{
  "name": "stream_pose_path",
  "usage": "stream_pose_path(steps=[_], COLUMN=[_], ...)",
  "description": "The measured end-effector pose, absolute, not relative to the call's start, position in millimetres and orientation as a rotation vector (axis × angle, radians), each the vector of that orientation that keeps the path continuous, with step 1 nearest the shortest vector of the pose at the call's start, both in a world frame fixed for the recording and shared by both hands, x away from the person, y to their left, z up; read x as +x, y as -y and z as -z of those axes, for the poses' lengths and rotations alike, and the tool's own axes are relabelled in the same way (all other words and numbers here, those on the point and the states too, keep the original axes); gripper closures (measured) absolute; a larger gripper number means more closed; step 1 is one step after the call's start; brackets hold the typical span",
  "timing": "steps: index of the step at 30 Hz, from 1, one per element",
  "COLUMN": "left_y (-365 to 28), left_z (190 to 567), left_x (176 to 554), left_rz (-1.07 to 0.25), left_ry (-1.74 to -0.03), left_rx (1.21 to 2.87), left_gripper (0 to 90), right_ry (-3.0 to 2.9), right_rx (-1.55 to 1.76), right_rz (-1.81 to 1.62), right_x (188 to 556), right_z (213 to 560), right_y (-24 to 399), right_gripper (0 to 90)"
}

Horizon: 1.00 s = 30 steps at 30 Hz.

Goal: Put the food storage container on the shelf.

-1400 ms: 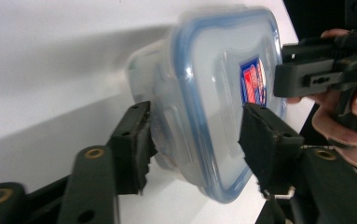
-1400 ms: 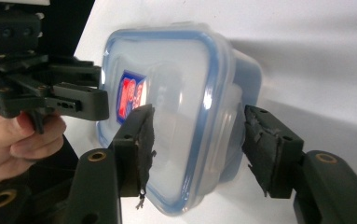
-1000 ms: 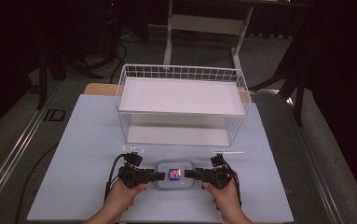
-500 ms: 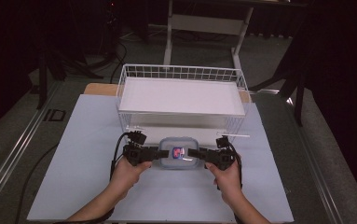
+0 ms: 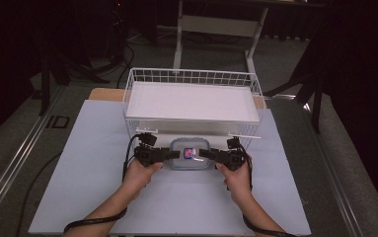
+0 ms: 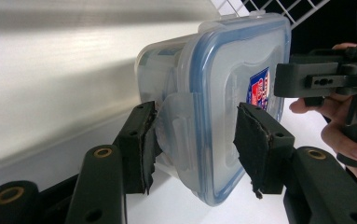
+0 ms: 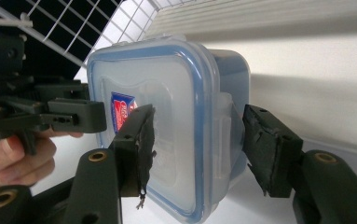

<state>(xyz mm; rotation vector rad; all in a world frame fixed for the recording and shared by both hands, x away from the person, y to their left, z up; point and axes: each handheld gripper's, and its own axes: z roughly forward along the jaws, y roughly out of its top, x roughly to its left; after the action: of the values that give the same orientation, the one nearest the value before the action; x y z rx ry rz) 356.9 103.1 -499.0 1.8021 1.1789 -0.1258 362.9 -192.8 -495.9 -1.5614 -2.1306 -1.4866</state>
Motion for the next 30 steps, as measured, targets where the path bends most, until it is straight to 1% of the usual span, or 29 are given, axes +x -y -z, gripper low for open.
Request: stream_pose_path(steps=[6,14,17,21,28,30], left_y=[-103,-102,-101,-102,-105,-107], left_z=[506,511,516,514,516,519], left_x=[365,377,382,384,389,392], left_rz=[0.13,0.106,0.121,0.114,0.129,0.115], left_ry=[-1.188,-1.184,-1.191,-1.183,-1.193,-1.176], left_rx=[1.802,1.793,1.788,1.782,1.711,1.697], left_gripper=[50.5,50.4,50.3,50.3,50.2,49.9], right_ry=[2.117,2.095,2.118,2.107,2.082,2.078], right_rx=[-1.582,-1.607,-1.619,-1.622,-1.626,-1.63], right_rz=[1.481,1.481,1.503,1.518,1.532,1.537], right_x=[372,381,387,389,397,398], right_z=[505,508,514,513,510,511], right_y=[192,191,191,191,191,192], right_gripper=[44.5,44.3,44.0,43.9,43.9,43.5])
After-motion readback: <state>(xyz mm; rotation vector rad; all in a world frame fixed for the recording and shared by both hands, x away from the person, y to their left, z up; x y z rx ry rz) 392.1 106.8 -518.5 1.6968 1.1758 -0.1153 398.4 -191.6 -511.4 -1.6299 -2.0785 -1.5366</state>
